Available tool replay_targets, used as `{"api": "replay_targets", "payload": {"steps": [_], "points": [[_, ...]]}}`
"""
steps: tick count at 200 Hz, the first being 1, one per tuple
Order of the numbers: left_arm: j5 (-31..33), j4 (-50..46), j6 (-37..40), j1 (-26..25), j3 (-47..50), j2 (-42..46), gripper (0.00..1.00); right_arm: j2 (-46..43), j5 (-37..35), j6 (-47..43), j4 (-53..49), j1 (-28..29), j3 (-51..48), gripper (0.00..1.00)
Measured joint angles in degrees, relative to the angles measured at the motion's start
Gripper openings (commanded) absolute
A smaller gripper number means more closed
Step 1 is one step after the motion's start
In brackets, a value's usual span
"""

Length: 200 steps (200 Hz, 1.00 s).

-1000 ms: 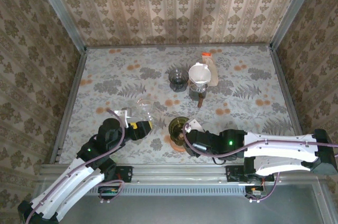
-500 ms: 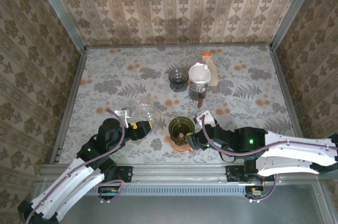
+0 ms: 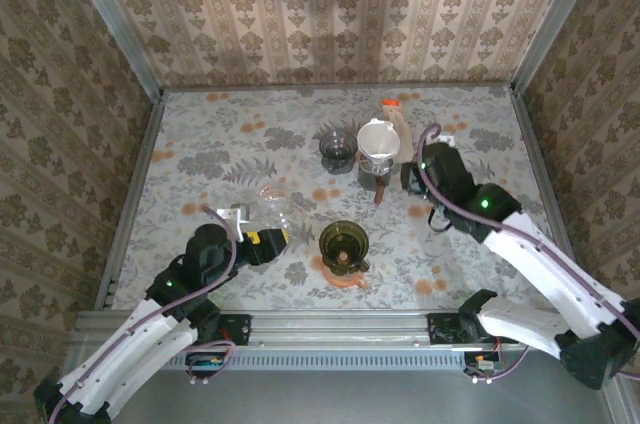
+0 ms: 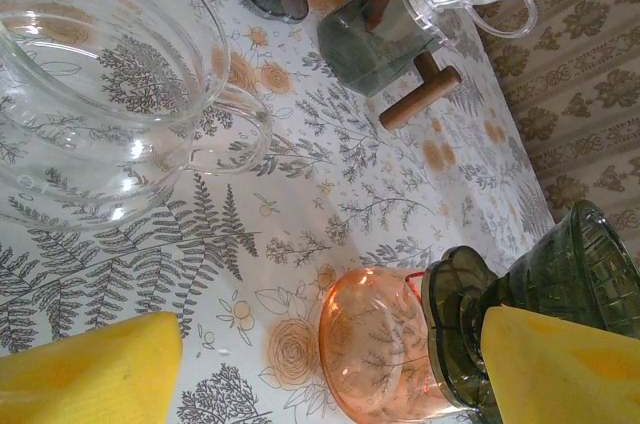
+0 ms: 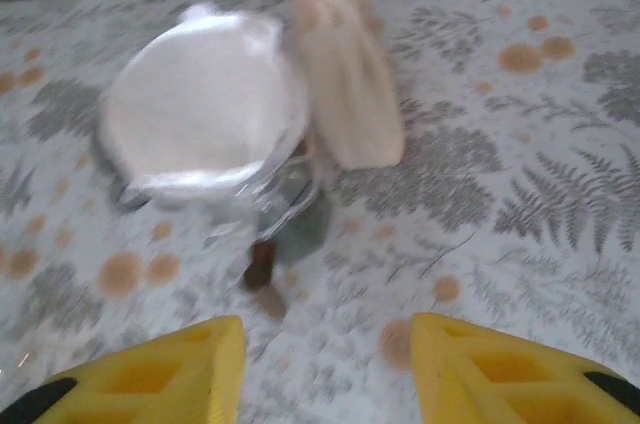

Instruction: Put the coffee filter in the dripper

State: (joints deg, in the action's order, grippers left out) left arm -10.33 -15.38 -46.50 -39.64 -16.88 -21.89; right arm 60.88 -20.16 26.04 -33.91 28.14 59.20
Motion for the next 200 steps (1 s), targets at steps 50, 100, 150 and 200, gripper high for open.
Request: {"api": "replay_targets", "payload": {"steps": [50, 100, 150, 200], "points": [[0.0, 0.0, 0.0, 0.1, 0.0, 0.0, 0.8, 19.1, 13.9, -2.5, 9.1, -16.3, 5.4, 0.42], [0.0, 0.0, 0.0, 0.4, 0.0, -1.0, 0.8, 34.6, 19.4, -4.9, 12.3, -19.5, 16.3, 0.35], [-0.2, 1.2, -0.2, 0.4, 0.0, -6.3, 0.8, 44.5, 20.3, -6.5, 13.0, -21.2, 28.1, 0.37], [-0.4, 2.6, -0.4, 0.4, 0.0, -9.8, 0.79, 51.2, 22.3, -8.2, 13.6, -21.4, 32.3, 0.39]]}}
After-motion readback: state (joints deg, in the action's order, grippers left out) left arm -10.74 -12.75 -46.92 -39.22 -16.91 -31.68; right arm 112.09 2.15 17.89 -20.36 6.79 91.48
